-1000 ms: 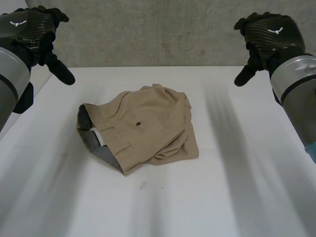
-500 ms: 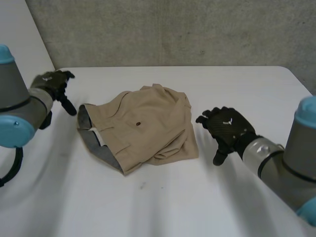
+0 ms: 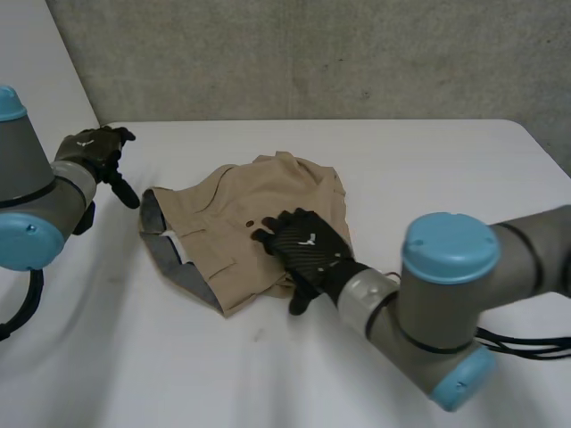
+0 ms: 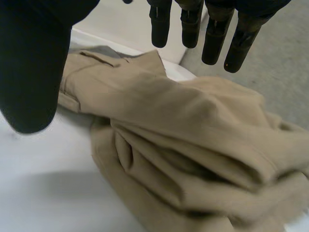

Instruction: Fold the shorts.

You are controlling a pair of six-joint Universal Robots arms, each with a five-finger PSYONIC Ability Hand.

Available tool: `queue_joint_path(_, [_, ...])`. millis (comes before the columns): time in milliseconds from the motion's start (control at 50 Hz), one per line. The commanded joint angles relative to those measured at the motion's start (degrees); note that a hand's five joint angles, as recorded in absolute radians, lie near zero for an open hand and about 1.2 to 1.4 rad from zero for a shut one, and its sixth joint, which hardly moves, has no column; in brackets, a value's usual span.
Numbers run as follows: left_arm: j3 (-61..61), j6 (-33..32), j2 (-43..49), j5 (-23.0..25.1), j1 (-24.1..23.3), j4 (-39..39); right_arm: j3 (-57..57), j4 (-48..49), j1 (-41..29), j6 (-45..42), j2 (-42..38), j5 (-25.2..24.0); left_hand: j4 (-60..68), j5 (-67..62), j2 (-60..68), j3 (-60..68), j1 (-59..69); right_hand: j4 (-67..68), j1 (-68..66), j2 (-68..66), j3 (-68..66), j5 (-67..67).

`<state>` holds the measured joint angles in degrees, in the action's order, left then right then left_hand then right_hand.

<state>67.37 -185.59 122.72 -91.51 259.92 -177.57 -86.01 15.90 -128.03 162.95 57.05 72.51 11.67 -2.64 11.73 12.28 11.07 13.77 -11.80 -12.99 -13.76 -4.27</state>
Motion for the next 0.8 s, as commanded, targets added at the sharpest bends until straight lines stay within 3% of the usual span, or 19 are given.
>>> queue_joint_path(20, [0.57,0.14,-2.84,0.11,0.06,-0.15,13.58,-0.17,-4.59,-0.26,-10.9,-0.09,0.22,0.74,0.16,-0.39,0.82,4.89,-6.86,-5.67,-4.9,-4.39])
queue_joint_path(140, [1.19,0.14,-3.98,0.11,-0.03,-0.32,21.76,-0.7,-6.7,-0.7,-18.46,0.35,0.06,0.91,0.0,-0.55,0.65,7.74,-9.71,-8.52,-7.75,-7.24])
queue_joint_path(220, [1.36,0.14,-4.16,0.02,-0.03,-1.11,25.98,-0.87,-7.32,-2.19,-21.45,1.32,0.06,0.91,0.0,-0.55,0.65,32.74,-34.71,-33.51,-32.75,-32.23])
queue_joint_path(240, [1.36,0.14,-4.16,0.02,0.06,-1.29,27.29,-1.05,-7.32,-2.81,-21.54,1.75,0.06,0.91,0.0,-0.55,0.65,56.8,-58.77,-57.57,-56.81,-56.29])
queue_joint_path(260, [1.36,0.14,-4.16,0.11,0.06,-1.29,27.74,-1.05,-7.32,-2.99,-21.37,2.11,0.06,0.91,0.0,-0.55,0.65,66.14,-68.11,-66.91,-66.15,-65.63])
queue_joint_path(440, [1.28,0.14,-4.07,0.02,0.15,-1.38,24.5,-5.17,-4.08,-2.46,-9.34,4.57,0.06,0.91,0.0,-0.55,0.65,66.23,-68.2,-67.01,-66.24,-65.73])
queue_joint_path(620, [1.45,0.14,-4.77,-0.16,0.06,-1.29,12.73,-5.44,13.83,-2.46,6.83,10.01,-0.11,1.08,-0.17,-0.72,0.49,66.23,-68.2,-67.01,-66.24,-65.73])
queue_joint_path(800, [2.77,0.14,-5.83,0.11,-0.55,-1.29,4.9,-5.88,30.55,-3.25,8.25,10.11,-0.28,1.25,-0.34,-0.89,0.32,66.23,-68.2,-67.01,-66.24,-65.73])
